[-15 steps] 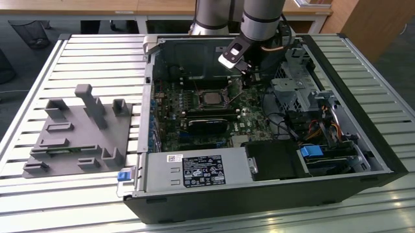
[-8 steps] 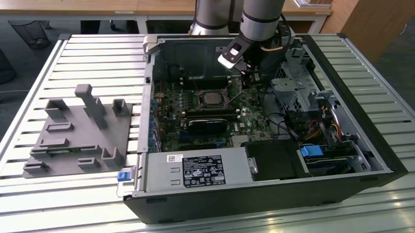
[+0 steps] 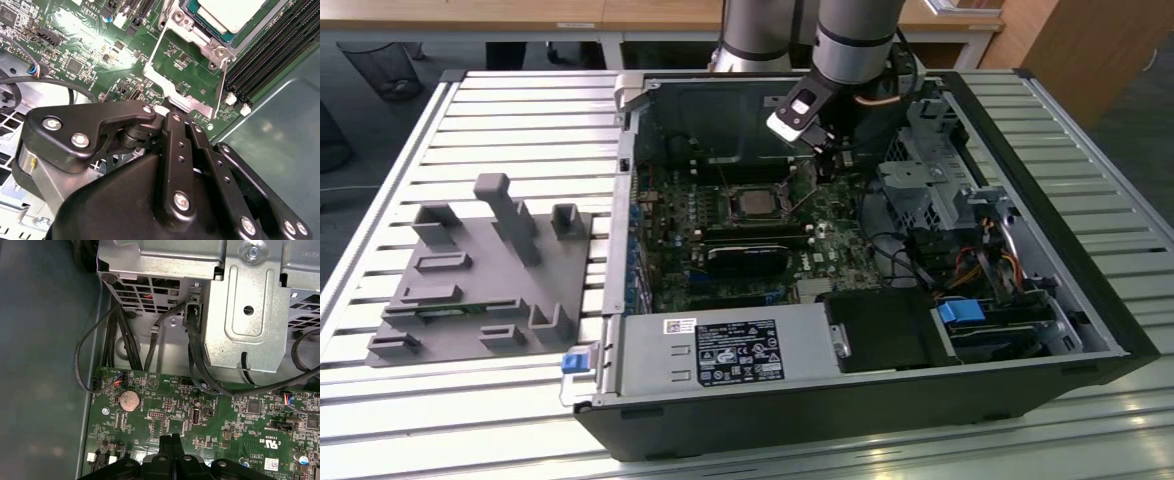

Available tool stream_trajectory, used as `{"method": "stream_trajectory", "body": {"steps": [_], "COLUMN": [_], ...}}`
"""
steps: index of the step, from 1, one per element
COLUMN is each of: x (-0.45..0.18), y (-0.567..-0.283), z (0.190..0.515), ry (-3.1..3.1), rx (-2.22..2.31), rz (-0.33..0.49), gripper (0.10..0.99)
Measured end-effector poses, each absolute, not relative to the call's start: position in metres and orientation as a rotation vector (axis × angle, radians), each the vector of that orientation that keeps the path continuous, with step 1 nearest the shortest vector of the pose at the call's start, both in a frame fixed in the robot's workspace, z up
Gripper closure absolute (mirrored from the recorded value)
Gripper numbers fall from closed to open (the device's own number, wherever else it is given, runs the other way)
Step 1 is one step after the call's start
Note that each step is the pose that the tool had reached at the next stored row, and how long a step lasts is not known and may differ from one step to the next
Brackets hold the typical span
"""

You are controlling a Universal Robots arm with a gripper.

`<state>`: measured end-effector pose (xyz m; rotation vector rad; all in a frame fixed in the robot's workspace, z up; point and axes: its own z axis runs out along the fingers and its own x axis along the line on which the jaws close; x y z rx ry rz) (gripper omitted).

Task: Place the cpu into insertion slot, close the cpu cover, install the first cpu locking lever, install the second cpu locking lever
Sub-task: 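Close the cpu cover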

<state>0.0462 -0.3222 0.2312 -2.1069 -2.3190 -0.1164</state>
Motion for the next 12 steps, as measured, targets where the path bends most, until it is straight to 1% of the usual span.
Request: {"method": "stream_trajectory", "body": {"steps": [12], "x": [0.0387], "y": [-0.3222], "z": [0.2301], "ry": [-2.319], "rx": [-2.107], "rz": [-0.116], "gripper": [0.98]}}
